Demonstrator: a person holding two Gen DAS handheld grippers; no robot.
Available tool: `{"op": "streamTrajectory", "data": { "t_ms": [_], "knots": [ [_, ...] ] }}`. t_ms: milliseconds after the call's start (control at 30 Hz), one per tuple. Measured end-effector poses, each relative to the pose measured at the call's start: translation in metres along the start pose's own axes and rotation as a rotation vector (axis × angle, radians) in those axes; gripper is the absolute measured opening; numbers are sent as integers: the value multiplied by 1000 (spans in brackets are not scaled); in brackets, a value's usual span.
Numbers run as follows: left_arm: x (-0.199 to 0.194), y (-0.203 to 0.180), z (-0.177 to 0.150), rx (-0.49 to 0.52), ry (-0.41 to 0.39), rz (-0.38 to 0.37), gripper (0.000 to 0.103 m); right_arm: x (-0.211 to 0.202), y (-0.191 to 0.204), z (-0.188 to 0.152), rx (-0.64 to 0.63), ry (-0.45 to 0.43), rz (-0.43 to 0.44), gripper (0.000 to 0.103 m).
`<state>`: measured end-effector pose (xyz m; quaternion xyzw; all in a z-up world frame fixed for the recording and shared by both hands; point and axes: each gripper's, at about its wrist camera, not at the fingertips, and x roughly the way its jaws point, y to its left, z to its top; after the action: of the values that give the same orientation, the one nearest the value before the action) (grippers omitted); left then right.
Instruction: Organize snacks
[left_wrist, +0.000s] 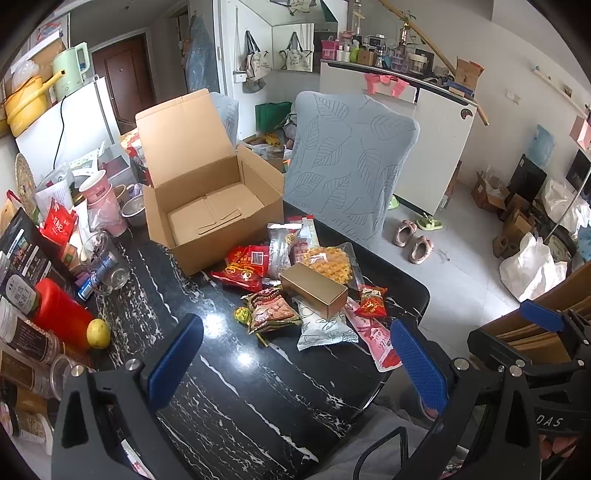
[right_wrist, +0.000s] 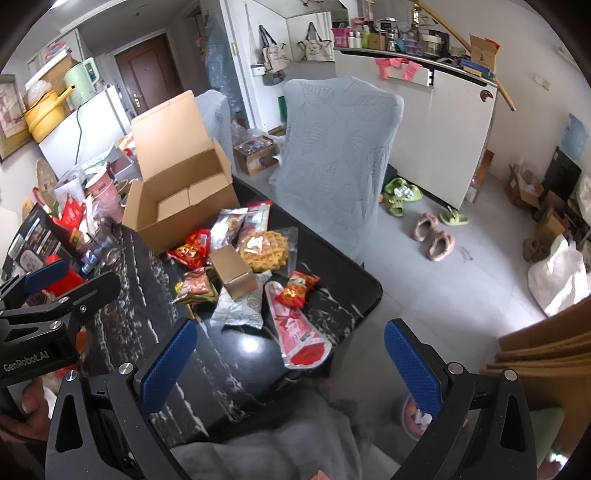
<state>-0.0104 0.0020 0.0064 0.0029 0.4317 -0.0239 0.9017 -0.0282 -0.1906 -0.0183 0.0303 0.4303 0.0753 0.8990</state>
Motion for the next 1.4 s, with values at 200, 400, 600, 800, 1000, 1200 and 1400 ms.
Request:
{"op": "streamTrajectory", "data": {
  "t_ms": [200, 400, 600, 800, 1000, 1200, 1400],
  "knots": [
    [3, 3, -1, -15, 10, -3, 103, 0, 2, 1, -4, 0, 2, 103],
    [3, 5, -2, -29, 13, -3, 103, 1, 2, -1, -2, -2, 0, 103],
    [3, 6, -2, -32, 13, 0, 103, 1, 3, -1, -3, -1, 7, 103],
    [3, 6, -2, -33, 13, 0, 103, 4, 5, -2, -10, 2, 14, 103],
    [3, 6, -2, -33, 14, -2, 103, 6, 5, -3, -12, 5, 19, 103],
    [3, 6, -3, -33, 13, 0, 103, 6, 5, -3, -11, 5, 19, 103],
    [3, 6, -3, -35, 14, -1, 103, 6, 5, -4, -11, 5, 19, 103]
  ]
}}
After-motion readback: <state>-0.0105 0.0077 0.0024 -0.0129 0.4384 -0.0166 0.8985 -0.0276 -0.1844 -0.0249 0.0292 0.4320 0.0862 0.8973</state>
